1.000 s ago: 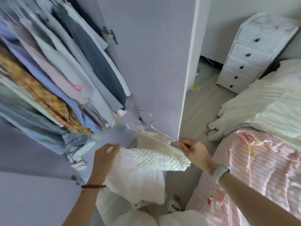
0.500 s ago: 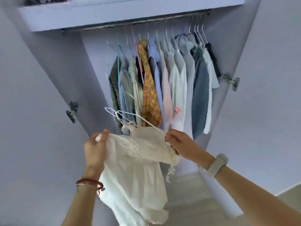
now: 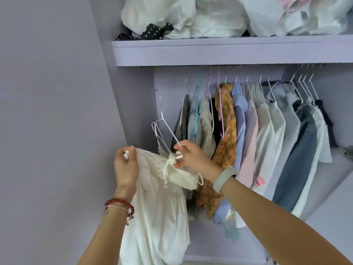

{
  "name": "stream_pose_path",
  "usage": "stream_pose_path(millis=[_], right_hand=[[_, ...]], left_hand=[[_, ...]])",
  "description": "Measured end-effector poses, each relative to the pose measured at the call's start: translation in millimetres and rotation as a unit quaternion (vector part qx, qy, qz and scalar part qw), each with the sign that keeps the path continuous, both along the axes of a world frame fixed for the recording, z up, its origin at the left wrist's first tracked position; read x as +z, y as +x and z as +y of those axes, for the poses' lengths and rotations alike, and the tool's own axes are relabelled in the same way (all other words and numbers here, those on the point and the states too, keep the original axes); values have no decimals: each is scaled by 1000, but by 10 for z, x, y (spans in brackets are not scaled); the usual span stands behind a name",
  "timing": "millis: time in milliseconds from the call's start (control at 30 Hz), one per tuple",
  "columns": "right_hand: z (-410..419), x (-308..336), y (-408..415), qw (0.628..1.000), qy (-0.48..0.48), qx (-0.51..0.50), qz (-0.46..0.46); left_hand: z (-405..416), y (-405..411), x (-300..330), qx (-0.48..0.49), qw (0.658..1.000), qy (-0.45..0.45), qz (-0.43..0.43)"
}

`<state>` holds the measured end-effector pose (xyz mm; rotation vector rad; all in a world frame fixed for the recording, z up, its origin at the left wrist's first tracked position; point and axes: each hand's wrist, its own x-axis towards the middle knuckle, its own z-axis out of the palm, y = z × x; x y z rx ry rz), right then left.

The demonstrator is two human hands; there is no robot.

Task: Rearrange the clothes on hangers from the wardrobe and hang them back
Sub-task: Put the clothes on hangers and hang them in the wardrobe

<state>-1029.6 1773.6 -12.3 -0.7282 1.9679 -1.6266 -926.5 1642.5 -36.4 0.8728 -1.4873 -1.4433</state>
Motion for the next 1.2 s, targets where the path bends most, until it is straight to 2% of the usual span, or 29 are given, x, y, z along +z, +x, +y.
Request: stream_pose_path(millis=[100,233,333,433,633,733,900,1100,1200], right_hand=[[-363,-2,-155,998,-49,-31,-8],[-786,-77,-452,996,-56,-47,54],[-967,-112,-777,987,-92,-118,53],[-928,-217,-1077,964,-118,-228,68],[-642,-567,-1409,925,-110,-327,156],[-666,-559,-1439,927,-95,-320,172],[-917,-345,-1338,960,-82,-211,161],[-1342,-7,-1645,952,-116,-217,182],[-1479,43,-1904,954,-111,-233,151]], left_hand=[[-134,-139,14,11,1000,-13,10],[-288,-411,57,19,998,-53,10],[-410,-699,55,19,997,-78,-4],[-506,-1052,33,16,997,-72,-20],[-529,-1585,-35,-32,997,-64,-25],[-614,-1676,-108,-39,998,-35,-29],[-827,-1700,-111,-8,1000,7,-12],[-1101,-1994,70,22,998,6,56],[-1199,-2160,86,26,998,16,60]])
